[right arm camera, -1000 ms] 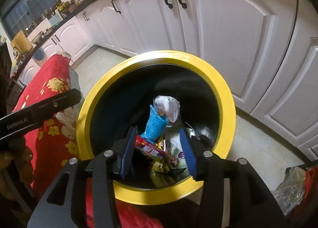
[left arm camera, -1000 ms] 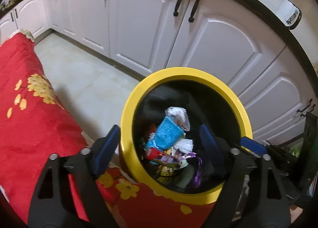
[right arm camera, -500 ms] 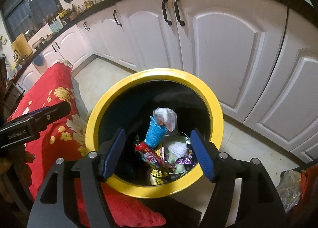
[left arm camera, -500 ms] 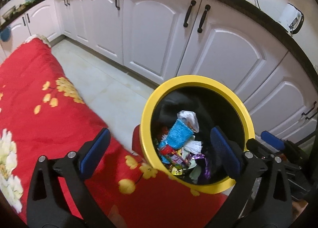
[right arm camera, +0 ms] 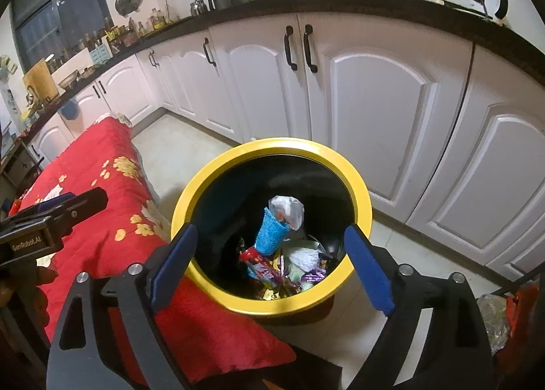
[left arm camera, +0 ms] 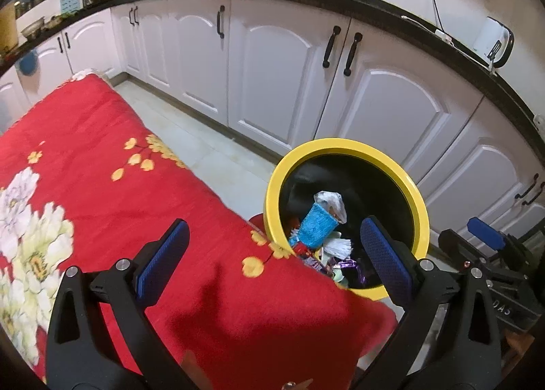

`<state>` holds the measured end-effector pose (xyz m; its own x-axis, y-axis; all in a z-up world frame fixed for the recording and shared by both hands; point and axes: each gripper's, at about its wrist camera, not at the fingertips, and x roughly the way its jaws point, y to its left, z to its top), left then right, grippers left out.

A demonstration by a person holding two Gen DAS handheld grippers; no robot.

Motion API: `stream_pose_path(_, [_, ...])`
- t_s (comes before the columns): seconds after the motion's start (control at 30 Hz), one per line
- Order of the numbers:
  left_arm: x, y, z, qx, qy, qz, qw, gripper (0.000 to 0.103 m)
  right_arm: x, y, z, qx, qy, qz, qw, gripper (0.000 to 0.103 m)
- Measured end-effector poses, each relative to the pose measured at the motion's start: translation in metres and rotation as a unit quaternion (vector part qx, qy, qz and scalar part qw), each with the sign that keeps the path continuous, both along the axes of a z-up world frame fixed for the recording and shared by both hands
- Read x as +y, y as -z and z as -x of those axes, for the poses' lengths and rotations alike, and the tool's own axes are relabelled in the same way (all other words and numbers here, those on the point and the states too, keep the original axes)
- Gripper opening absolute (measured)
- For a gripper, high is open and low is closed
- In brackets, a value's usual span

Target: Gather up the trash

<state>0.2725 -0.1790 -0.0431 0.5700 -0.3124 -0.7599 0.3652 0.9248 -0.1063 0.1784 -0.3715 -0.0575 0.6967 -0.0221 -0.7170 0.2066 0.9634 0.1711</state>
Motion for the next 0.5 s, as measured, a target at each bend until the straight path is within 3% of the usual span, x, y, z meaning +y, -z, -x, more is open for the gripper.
stream_pose_path(0.5, [0.037, -0.031, 0.059, -0.068, -0.032, -0.001, 0.9972, 0.092, 0.028, -0.039, 0.051, -0.053, 0.008, 0.030, 0.998, 0.097])
